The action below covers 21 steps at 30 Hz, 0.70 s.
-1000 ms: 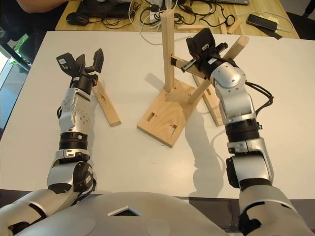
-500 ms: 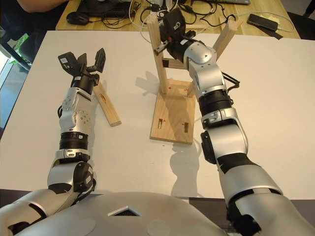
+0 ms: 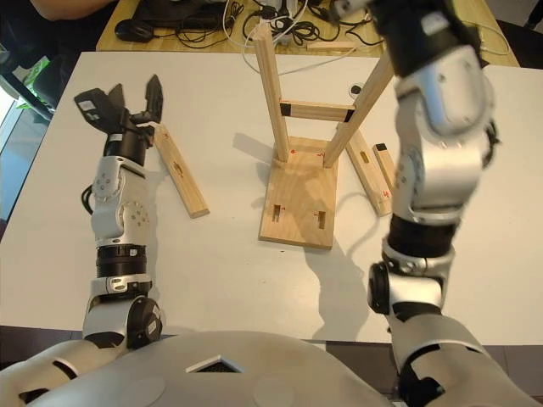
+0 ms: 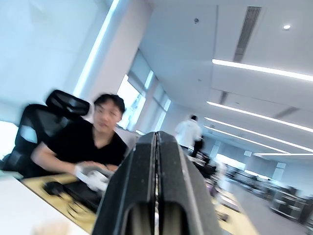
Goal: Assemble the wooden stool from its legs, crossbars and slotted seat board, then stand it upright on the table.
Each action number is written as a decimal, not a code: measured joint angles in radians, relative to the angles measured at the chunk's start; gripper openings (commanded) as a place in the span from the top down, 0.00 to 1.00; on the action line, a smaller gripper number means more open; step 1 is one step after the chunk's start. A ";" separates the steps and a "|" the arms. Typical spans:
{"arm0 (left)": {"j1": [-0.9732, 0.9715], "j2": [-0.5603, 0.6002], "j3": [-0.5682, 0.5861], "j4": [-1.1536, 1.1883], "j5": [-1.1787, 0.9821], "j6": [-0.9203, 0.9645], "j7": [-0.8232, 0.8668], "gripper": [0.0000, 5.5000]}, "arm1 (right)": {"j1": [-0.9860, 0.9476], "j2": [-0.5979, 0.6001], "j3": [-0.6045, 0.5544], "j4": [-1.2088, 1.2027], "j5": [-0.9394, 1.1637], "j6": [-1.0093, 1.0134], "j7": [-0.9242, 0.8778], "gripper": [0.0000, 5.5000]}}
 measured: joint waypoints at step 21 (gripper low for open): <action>0.144 0.045 -0.077 -0.272 0.080 0.270 0.052 0.23 | 0.735 -0.209 -0.318 0.435 0.049 -0.068 0.255 0.60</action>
